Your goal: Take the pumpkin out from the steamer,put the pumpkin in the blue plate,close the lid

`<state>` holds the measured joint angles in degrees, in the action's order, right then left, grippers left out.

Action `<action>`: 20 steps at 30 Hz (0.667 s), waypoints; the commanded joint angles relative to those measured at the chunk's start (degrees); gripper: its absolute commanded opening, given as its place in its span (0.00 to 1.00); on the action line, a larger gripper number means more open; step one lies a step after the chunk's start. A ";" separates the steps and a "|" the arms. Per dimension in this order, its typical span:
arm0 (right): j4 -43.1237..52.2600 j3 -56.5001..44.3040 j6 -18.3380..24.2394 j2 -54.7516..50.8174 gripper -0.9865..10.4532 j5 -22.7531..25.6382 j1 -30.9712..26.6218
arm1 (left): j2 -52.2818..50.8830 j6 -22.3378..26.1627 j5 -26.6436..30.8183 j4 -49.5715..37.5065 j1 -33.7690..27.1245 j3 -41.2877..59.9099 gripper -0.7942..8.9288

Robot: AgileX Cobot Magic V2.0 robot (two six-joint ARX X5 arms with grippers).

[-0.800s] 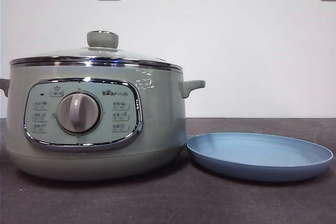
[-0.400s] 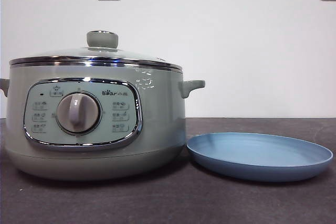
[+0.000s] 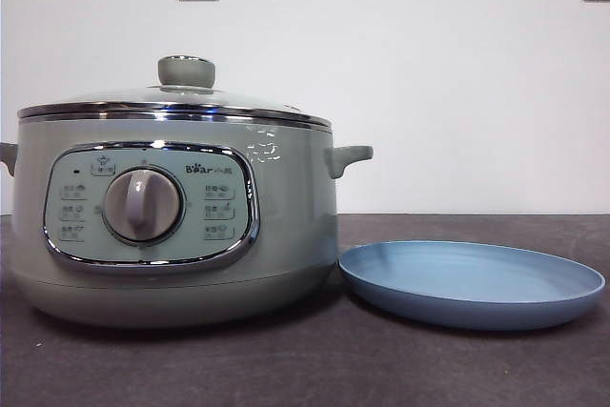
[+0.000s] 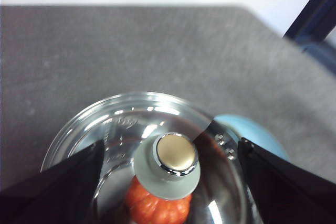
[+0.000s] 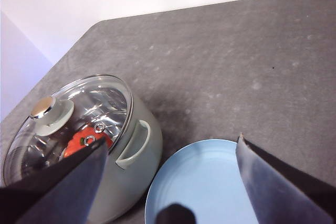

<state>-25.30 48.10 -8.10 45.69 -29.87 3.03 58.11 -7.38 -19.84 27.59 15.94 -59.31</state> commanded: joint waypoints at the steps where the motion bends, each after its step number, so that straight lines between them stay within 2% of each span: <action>1: 0.09 0.22 0.48 0.07 0.44 -0.02 0.15 | 5.14 4.68 4.52 2.97 4.00 -3.19 0.52; 5: -0.52 0.22 0.48 0.07 0.44 0.00 0.15 | 11.15 6.93 9.55 3.69 8.39 -6.01 0.52; 8: -0.59 0.22 0.48 0.07 0.44 0.00 0.15 | 14.84 7.54 10.78 3.39 10.03 -6.67 0.52; 14: -0.63 0.22 0.50 0.07 0.44 0.04 0.15 | 20.39 7.58 10.84 3.76 10.69 -6.69 0.52; 20: -0.61 0.22 0.52 0.07 0.44 0.22 0.15 | 21.53 7.58 10.88 3.37 10.71 -6.69 0.51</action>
<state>-26.13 48.10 -8.10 45.69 -29.82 3.03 79.20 -0.08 -8.91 30.87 26.44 -66.06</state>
